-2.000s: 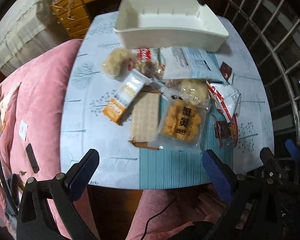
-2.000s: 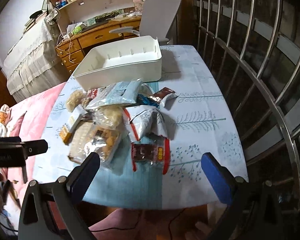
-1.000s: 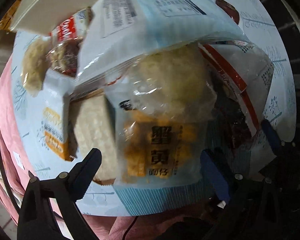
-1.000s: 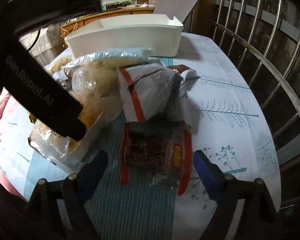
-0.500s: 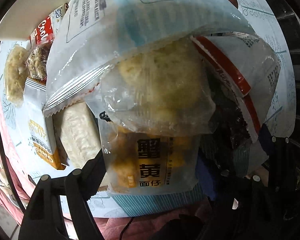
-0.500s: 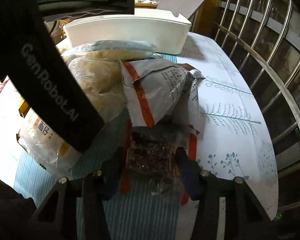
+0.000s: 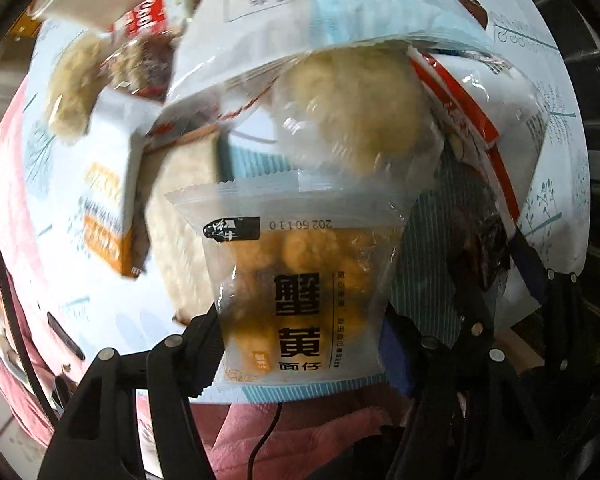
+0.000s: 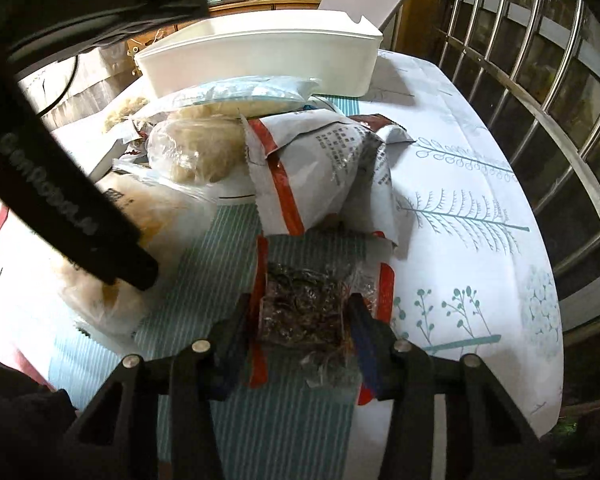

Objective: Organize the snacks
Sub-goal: 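Grasp the crab-roe cracker bag with the left tool while the right grasps the red-striped jerky packet, then carry both snacks into the white tray and open both tools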

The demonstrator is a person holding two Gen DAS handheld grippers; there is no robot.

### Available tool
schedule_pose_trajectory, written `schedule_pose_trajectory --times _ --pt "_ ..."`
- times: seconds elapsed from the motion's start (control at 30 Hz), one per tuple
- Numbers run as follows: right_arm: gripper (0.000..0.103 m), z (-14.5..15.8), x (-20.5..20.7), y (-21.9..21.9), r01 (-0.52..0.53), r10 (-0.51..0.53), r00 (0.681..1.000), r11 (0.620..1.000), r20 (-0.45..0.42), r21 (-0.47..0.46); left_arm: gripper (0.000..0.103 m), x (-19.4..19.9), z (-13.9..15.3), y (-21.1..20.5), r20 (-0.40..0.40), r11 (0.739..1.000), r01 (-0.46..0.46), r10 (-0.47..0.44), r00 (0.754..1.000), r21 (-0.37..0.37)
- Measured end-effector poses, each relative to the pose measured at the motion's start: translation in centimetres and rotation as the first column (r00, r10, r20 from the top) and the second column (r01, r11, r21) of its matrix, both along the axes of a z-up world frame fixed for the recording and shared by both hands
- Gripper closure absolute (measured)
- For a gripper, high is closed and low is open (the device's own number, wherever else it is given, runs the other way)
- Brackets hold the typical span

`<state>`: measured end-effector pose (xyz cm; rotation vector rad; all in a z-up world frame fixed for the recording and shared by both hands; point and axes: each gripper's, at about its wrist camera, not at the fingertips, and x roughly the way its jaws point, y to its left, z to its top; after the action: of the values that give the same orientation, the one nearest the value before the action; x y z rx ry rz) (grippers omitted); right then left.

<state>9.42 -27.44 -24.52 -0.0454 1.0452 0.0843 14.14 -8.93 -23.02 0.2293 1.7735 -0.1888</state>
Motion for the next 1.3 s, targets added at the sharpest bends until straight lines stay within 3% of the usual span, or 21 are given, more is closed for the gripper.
schedule_pose_trajectory --times 0.37,0.53,0.87,1.3 --pt "0.058 2.5 -1.2 -3.0 0.015 -0.014 1.0 0.996 -0.013 0.087 0.038 -2.7 4.8 2.1 0.089 0.994 -0.093 0.098 0.991 -0.052" --pt "0.058 4.3 -2.0 -4.0 -0.006 0.004 0.999 0.997 0.034 0.078 0.038 -3.5 6.7 5.5 0.134 0.99 -0.112 0.122 0.983 -0.083" --pt "0.058 9.2 -0.3 -5.6 -0.069 0.063 0.986 0.997 0.152 0.033 0.037 -4.1 13.8 7.3 0.229 0.97 -0.15 0.193 0.954 -0.189" --pt "0.058 15.0 8.9 -3.7 -0.17 0.156 0.948 0.985 0.277 0.025 0.037 3.7 20.2 8.3 0.35 0.967 -0.152 0.216 0.912 -0.203"
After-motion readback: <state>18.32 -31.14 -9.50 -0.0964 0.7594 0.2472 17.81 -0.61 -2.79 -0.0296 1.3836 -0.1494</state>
